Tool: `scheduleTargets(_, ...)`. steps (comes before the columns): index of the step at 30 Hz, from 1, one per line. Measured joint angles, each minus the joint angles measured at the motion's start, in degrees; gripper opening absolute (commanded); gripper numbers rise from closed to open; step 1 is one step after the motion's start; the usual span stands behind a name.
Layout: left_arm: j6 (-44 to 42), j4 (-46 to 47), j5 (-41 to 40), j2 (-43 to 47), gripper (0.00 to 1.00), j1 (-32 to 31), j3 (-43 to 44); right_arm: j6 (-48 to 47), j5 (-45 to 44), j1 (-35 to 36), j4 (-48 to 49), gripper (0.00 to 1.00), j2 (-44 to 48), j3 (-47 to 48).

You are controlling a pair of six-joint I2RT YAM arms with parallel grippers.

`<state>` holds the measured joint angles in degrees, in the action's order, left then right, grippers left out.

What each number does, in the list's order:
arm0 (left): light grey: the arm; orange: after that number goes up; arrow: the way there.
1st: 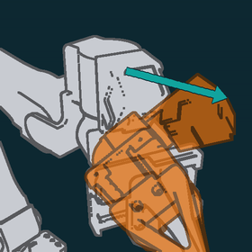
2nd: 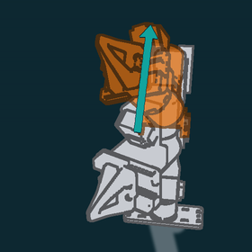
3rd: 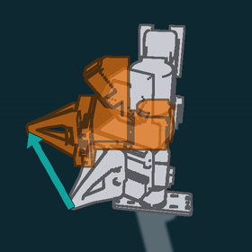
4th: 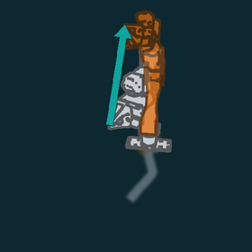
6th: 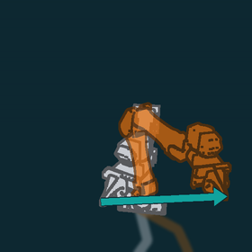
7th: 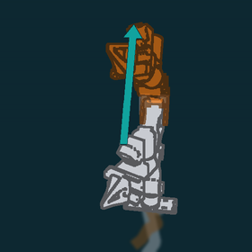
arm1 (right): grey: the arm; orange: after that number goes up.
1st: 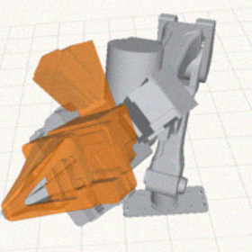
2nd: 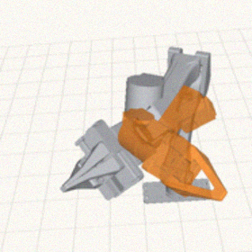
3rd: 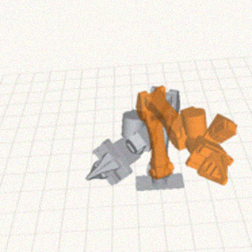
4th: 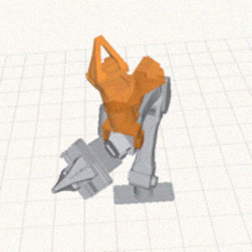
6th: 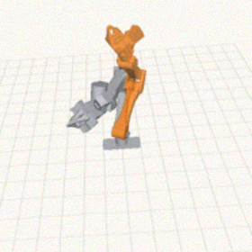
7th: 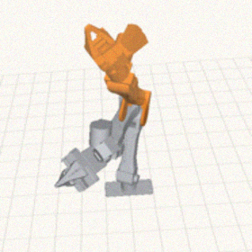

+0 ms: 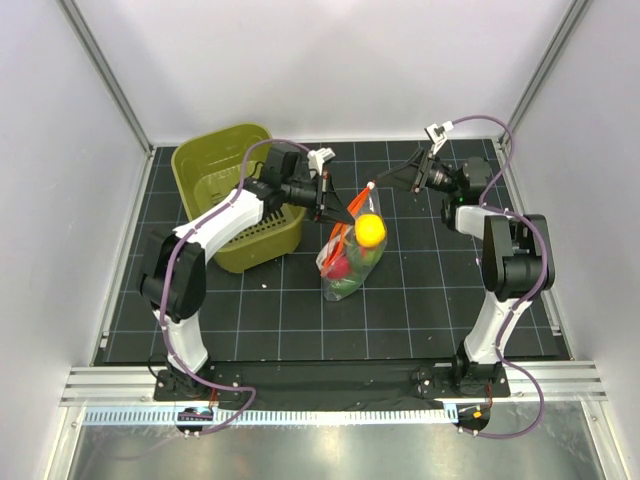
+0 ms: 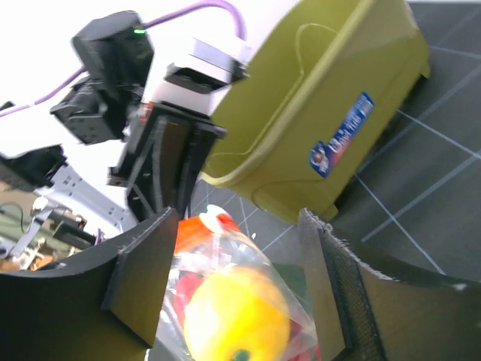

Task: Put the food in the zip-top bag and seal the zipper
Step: Adjust the zipper food storage bag at the center of the board, then zip the zipper food storage bag at the center of the board.

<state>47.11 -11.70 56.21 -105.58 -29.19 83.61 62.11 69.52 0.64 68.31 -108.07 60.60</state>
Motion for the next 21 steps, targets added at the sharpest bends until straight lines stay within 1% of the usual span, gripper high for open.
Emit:
scheduleTargets(2, -0.87, -0.72, 0.00, 0.00, 0.00, 0.00, 0.00, 1.27, 1.01, 0.00, 2.10, 0.69, 0.09, 0.46)
scheduleTargets(3, -1.27, -1.25, 0.02, 0.00, 0.00, 0.00, 0.02, 1.62, 1.40, 0.00, 2.97, 0.65, 0.13, 0.46)
scheduleTargets(5, -2.01, -2.16, 0.07, 0.00, 0.00, 0.00, 0.04, 1.92, 2.10, 0.00, 3.96, 0.61, 0.31, -0.24)
scheduleTargets(11, -3.02, -3.37, 0.20, 0.00, 0.00, 0.00, 0.61, 1.55, 3.39, 0.07, 4.55, 0.61, 1.20, -5.35)
scheduleTargets(17, -3.58, -3.67, 0.24, 0.00, 0.00, 0.00, 0.63, 1.25, 4.09, 1.40, 4.74, 0.57, 1.20, -5.75)
scheduleTargets(20, -3.85, -3.85, 0.33, 0.00, 0.00, 0.00, 0.66, 1.14, 4.37, 3.08, 4.83, 0.35, 1.16, -5.49)
scheduleTargets(21, -3.89, -3.98, 0.33, 0.00, 0.00, 0.00, 0.66, 1.16, 4.44, 3.61, 4.94, 0.25, 1.14, -5.38)
